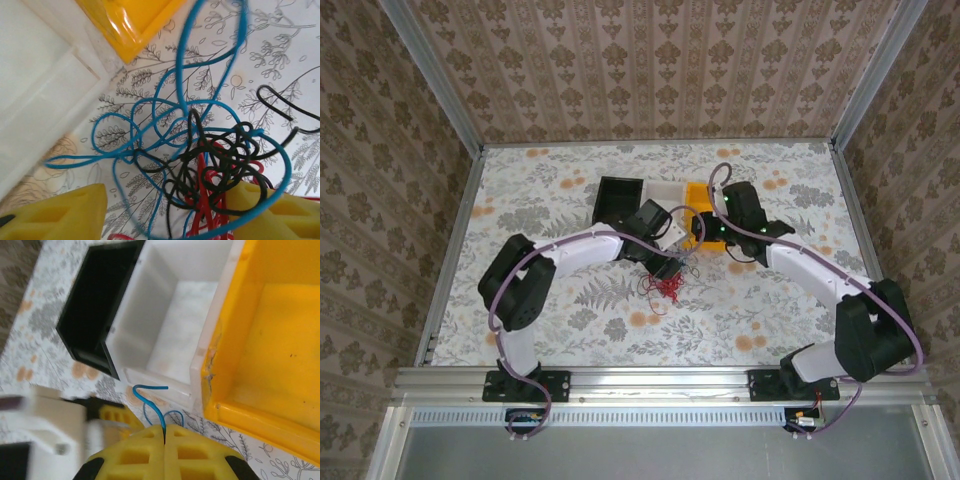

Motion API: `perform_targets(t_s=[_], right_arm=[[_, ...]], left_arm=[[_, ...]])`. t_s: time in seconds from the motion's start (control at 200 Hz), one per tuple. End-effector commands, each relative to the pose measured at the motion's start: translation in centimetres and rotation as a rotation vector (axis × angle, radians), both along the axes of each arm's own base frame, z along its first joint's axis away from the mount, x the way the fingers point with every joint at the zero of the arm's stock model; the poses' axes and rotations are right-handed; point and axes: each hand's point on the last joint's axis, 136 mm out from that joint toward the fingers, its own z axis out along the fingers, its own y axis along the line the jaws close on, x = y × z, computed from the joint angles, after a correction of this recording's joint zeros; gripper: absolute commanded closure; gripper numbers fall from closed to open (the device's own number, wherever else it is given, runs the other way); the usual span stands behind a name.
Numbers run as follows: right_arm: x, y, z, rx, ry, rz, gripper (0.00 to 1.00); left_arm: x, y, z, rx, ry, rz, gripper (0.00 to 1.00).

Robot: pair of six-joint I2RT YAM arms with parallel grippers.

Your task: Untangle the cables

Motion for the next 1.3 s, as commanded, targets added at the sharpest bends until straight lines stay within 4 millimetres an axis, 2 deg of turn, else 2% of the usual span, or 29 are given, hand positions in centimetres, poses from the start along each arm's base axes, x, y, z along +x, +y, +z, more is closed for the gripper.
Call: perform_targets(t_s=[0.0,0.08,0.185,0.31,0.505,0.595,0.86,0.995,1.15,1.295], right_arm=[[0.6,-0.7,4.9,0.112,-0.106,-0.079,1.0],[0.9,-2.5,6.3,0.097,-0.146,-0.167,1.0],[1.0,-6.2,7.5,0.05,-0.178,-0.338,1.0],[0.9,-10.9,8.7,0.026,-0.215,-0.522,1.0],[1.3,-16.4,9.6,-0.021,-0.219,-0.661,1.0],[1.3,-18.3,10.3,-0.036,-0.241,-0.701,1.0],[0.6,-24.5,12.0,-0.107,-0.25,-0.839,1.0],[0.1,-27.7,12.6,-0.086,-0.244,-0.901,1.0],[-0.6,-30.1,14.3,-0.055,-0.281,-0.944,1.0],[-0.3,-29.3,16.2,-0.055,-0.332,-0.856,1.0]], left_arm=[[-0.2,0.0,-0.8,0.02,-0.01,-0.024,0.5],[-0.4,0.3,-1.7,0.027,0.008,-0.008,0.65],[-0.2,1.0,-2.2,0.014,0.031,0.041,0.88],[-0.3,2.1,-2.2,-0.019,0.064,0.095,1.0],[-0.6,3.9,-1.5,-0.057,0.062,0.153,1.0],[-0.9,5.0,-1.3,-0.076,0.085,0.187,1.0],[-1.5,9.4,-1.6,-0.129,0.124,0.328,1.0],[-1.4,11.7,-1.9,-0.13,0.136,0.425,1.0],[-0.2,14.7,-2.5,-0.099,0.124,0.603,1.0],[0.5,17.2,-3.7,-0.063,0.103,0.743,1.0]])
